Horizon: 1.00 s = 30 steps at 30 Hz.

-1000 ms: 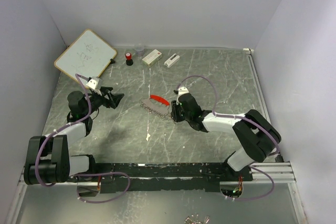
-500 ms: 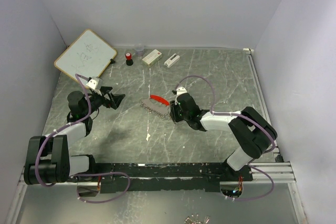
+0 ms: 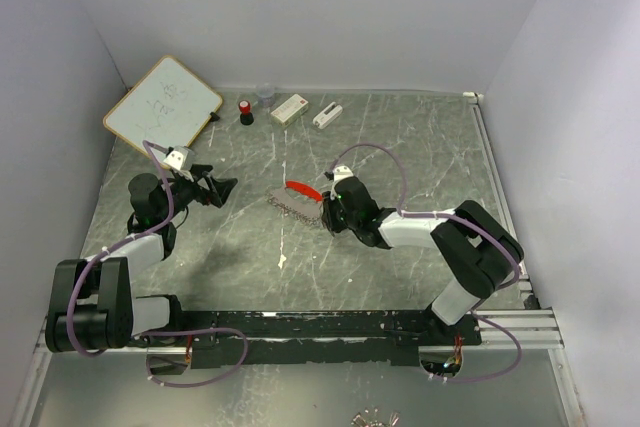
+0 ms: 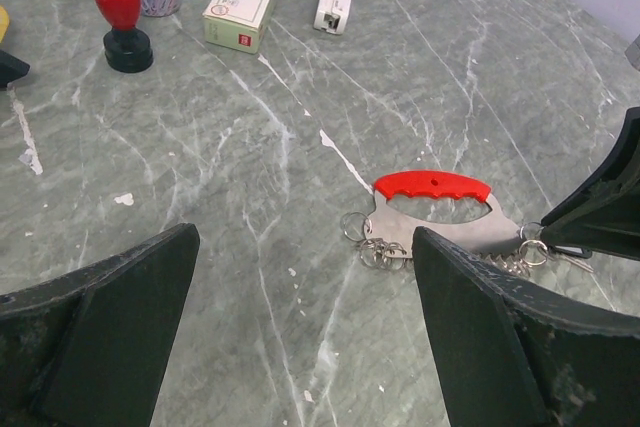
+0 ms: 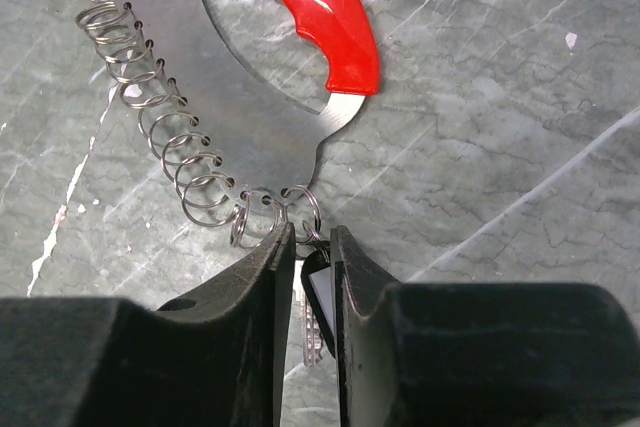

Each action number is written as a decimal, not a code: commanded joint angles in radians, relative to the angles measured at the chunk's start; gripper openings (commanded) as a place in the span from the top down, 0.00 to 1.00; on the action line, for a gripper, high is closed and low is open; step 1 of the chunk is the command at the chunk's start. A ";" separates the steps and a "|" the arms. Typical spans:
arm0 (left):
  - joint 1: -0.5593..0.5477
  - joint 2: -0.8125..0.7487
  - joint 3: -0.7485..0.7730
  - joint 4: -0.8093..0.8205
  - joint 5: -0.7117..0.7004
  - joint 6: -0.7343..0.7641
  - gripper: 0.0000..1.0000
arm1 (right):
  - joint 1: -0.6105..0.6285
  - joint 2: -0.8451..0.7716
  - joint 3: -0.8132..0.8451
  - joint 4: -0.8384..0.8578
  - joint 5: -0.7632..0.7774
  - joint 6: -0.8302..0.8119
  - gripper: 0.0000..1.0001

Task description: Remove the keys from the keyring

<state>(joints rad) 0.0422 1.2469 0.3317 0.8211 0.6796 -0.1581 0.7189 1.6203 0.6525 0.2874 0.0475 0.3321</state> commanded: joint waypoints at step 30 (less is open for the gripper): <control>-0.086 -0.020 0.102 -0.099 0.087 0.011 0.14 | 0.058 -0.331 0.241 -0.353 0.025 -0.117 1.00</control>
<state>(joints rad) 0.0032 1.2617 0.3504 0.8249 0.7452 -0.1841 0.7689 1.3651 0.8478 0.0246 0.0586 0.2493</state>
